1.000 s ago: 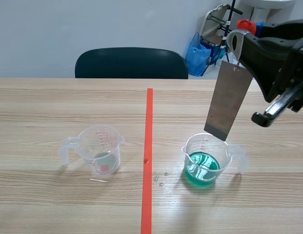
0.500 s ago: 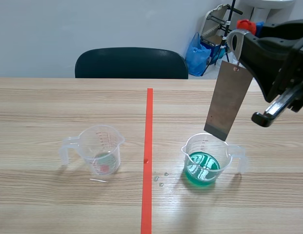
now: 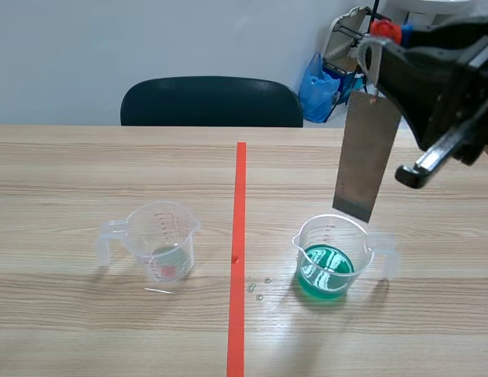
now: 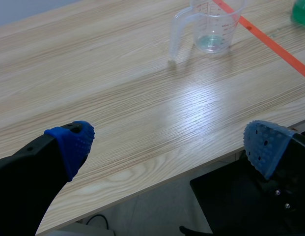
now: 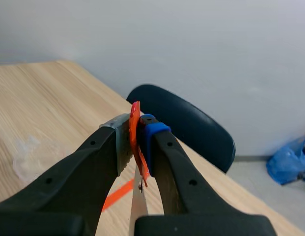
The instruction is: Do the redox reaction experiment
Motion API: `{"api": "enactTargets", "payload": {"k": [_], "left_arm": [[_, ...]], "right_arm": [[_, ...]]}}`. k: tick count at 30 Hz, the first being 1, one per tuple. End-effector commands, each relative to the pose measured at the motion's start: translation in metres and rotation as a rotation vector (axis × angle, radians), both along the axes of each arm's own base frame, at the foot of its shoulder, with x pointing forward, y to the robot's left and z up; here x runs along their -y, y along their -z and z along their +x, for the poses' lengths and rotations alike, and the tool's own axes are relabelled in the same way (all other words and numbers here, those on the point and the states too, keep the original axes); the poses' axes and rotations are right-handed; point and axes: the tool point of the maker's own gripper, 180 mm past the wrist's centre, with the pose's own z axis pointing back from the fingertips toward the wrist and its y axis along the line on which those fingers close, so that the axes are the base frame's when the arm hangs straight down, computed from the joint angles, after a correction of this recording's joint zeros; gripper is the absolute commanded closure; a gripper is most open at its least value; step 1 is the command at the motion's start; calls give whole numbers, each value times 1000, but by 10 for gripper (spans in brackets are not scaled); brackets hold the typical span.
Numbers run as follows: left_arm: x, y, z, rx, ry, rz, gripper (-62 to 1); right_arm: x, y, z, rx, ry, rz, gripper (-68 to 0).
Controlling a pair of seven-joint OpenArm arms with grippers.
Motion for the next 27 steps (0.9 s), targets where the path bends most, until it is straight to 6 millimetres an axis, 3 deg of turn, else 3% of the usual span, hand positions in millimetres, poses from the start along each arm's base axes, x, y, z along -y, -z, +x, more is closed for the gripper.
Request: {"api": "enactTargets", "payload": {"k": [1,20,27], "left_arm": [[4,-5,4,23,9,-17,-623],[4,-3,4,14,8,-14,-623],[4,-3,4,15,8,-13,-623]], "right_arm": [[-11,-11,0,26,-36,6,-15],[-106,-39,3,48,-249,56,-15],[-139,-39,18,22,-303,105,-15]]}}
